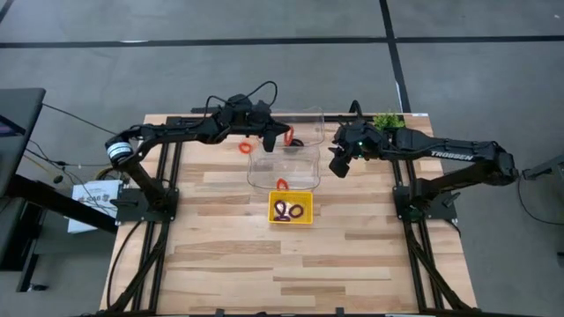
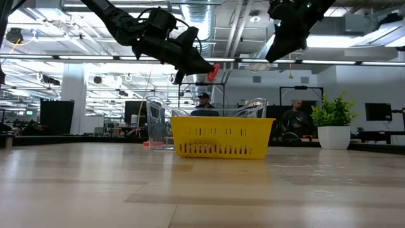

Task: Sort spring keychains
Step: Put the middle left orange spring keychain into the bottom transparent bin

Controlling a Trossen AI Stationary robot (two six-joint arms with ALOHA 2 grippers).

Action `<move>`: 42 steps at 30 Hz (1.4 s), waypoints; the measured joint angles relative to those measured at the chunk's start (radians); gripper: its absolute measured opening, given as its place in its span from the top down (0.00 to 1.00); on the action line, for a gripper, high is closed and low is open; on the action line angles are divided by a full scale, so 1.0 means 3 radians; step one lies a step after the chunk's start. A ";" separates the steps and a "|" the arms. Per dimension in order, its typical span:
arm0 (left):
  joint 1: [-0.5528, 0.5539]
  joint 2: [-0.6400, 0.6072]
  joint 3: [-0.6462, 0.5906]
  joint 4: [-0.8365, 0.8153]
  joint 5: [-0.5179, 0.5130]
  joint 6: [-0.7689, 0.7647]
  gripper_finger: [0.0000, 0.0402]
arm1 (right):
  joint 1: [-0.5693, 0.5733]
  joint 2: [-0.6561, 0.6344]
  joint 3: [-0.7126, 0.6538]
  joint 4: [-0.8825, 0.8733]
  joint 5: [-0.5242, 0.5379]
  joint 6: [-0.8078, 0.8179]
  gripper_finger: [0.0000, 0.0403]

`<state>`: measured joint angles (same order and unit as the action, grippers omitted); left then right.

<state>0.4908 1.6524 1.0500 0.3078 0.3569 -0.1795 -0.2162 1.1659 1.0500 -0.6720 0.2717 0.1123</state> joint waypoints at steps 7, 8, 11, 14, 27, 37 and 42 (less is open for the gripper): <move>0.0000 0.0000 0.0000 -0.0183 0.0004 -0.0001 0.96 | -0.0060 -0.0009 0.0000 0.0001 -0.0016 -0.0113 0.74; 0.0000 0.0000 0.0000 -0.0221 0.0021 -0.0001 0.96 | -0.0060 -0.0009 0.0000 -0.0001 -0.0018 -0.0116 0.74; 0.0000 0.0000 0.0000 -0.0324 0.0058 0.0052 0.96 | -0.0060 -0.0009 0.0000 -0.0004 -0.0021 -0.0164 0.74; 0.0000 0.0000 0.0000 -0.0400 0.0060 0.0153 0.96 | -0.0060 -0.0009 0.0000 -0.0004 -0.0024 -0.0202 0.74; 0.0001 -0.0003 0.0000 -0.0741 0.0469 0.0746 0.96 | -0.0046 -0.0005 -0.0152 0.0161 -0.0025 -0.0003 0.74; 0.0021 -0.0003 -0.0001 -0.1145 0.0656 0.0585 0.96 | 0.0075 -0.0003 -0.0476 0.0507 -0.0025 0.0581 0.74; -0.0006 -0.0003 0.0000 -0.1137 0.0666 0.0663 0.92 | 0.0294 -0.0003 -0.0476 0.0525 0.0118 0.0626 0.74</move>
<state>0.4889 1.6516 1.0499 -0.0334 0.5566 0.0193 -0.1279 1.1648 0.9073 -0.5146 0.3072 0.3000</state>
